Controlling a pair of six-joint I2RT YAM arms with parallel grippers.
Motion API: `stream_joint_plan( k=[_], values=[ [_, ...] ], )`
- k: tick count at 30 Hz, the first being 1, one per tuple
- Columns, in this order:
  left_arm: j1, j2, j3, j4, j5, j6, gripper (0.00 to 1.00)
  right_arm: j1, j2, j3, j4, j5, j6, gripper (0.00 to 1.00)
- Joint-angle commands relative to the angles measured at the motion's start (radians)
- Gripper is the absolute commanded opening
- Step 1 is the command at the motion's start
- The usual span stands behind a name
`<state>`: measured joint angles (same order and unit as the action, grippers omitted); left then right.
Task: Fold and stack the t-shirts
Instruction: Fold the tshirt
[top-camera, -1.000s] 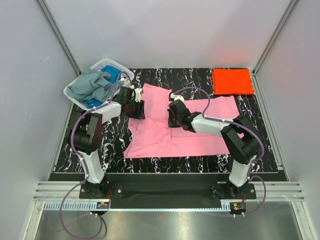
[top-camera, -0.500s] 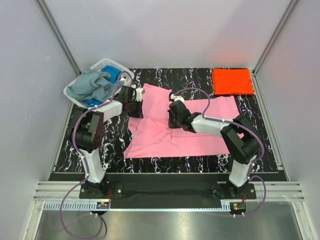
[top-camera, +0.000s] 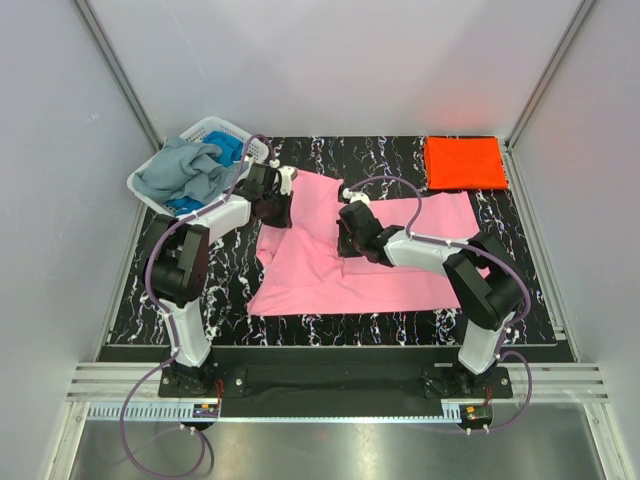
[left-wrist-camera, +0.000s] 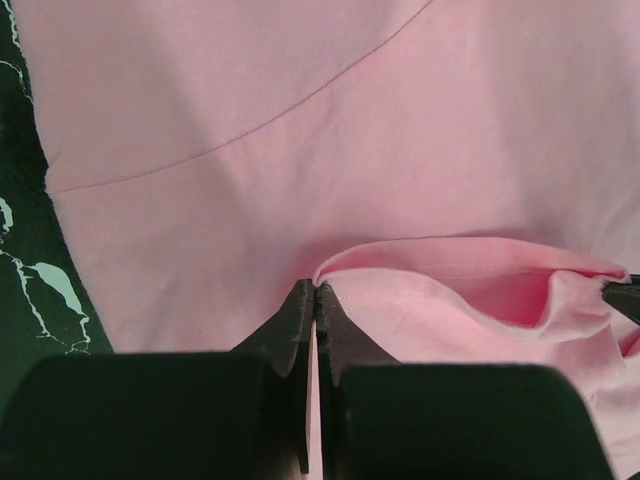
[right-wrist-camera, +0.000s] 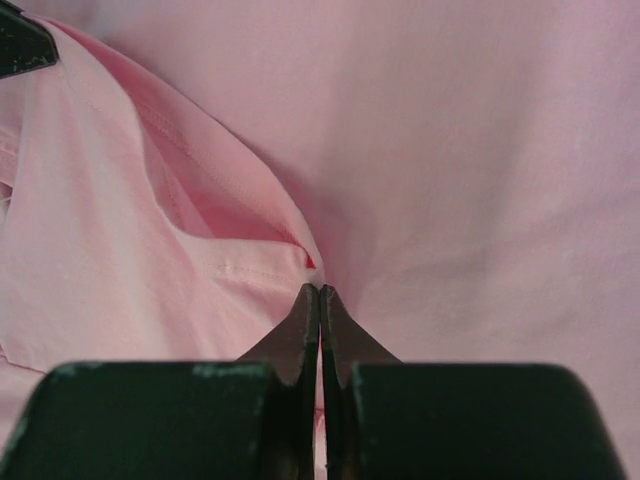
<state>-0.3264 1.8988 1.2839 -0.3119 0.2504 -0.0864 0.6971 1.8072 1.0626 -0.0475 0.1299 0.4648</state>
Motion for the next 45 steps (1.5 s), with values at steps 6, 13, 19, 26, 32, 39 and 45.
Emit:
stream_joint_plan(
  k=[6,13,19,26,32,39,45],
  values=[
    [-0.005,-0.069,0.031,0.072,-0.057,0.005,0.00,-0.005,-0.091,-0.030,0.075,0.039,0.031,0.00],
    [-0.007,-0.024,0.077,0.079,-0.085,0.020,0.00,-0.005,-0.105,-0.059,0.087,0.108,0.063,0.00],
    [-0.014,-0.029,0.054,0.135,-0.100,0.020,0.00,-0.007,-0.109,-0.085,0.112,0.135,0.077,0.00],
    [-0.017,0.014,0.089,0.132,-0.108,0.020,0.00,-0.005,-0.135,-0.107,0.124,0.194,0.094,0.00],
    [-0.019,0.068,0.132,0.096,-0.187,0.010,0.00,-0.005,-0.126,-0.086,0.129,0.232,0.086,0.00],
    [-0.019,0.106,0.164,0.048,-0.230,-0.001,0.00,-0.005,-0.088,-0.032,0.149,0.237,0.031,0.00],
    [-0.020,0.086,0.150,0.065,-0.243,-0.013,0.00,-0.005,-0.098,-0.049,0.173,0.241,0.021,0.00]
  ],
)
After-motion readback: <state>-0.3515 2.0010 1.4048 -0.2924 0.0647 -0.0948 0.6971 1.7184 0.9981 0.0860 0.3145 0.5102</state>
